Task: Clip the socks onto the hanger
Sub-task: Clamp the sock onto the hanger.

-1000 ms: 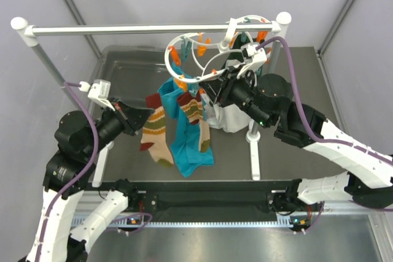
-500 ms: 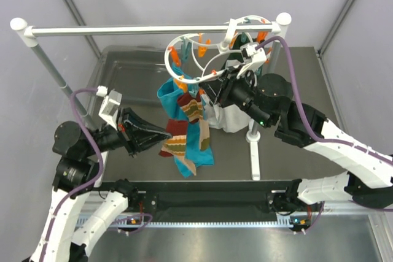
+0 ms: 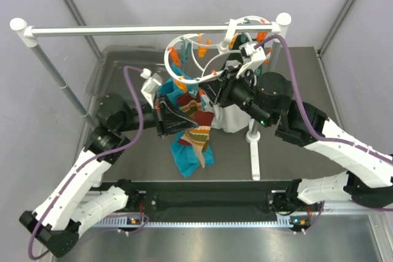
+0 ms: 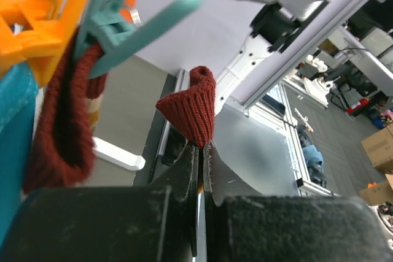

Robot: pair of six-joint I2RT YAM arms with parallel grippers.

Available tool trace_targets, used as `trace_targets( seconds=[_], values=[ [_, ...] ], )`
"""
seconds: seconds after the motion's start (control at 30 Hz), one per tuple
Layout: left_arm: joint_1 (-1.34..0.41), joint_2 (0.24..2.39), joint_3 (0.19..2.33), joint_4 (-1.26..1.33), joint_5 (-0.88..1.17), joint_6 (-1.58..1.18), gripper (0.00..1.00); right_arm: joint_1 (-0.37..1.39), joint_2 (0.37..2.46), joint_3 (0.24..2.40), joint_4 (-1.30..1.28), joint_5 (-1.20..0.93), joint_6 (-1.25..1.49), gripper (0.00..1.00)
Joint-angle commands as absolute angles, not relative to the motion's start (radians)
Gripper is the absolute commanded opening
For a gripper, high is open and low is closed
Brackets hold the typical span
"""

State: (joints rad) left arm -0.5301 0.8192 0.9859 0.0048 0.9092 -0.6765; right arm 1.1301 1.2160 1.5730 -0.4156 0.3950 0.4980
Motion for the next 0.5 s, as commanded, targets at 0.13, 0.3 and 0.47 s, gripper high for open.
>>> trace_targets(
  seconds=[0.13, 0.3, 0.47],
  values=[
    [-0.594, 0.884, 1.017, 0.018, 0.759, -0.529, 0.0, 1.137, 1.22, 1.582, -0.595, 0.354, 0.494, 0.0],
    [-0.592, 0.905, 1.017, 0.037, 0.73, -0.538, 0.0, 1.138, 1.181, 1.578, -0.64, 0.282, 0.463, 0.0],
    [-0.594, 0.913, 1.008, 0.106, 0.719, -0.572, 0.0, 1.137, 1.167, 1.595, -0.69, 0.198, 0.433, 0.0]
  ],
)
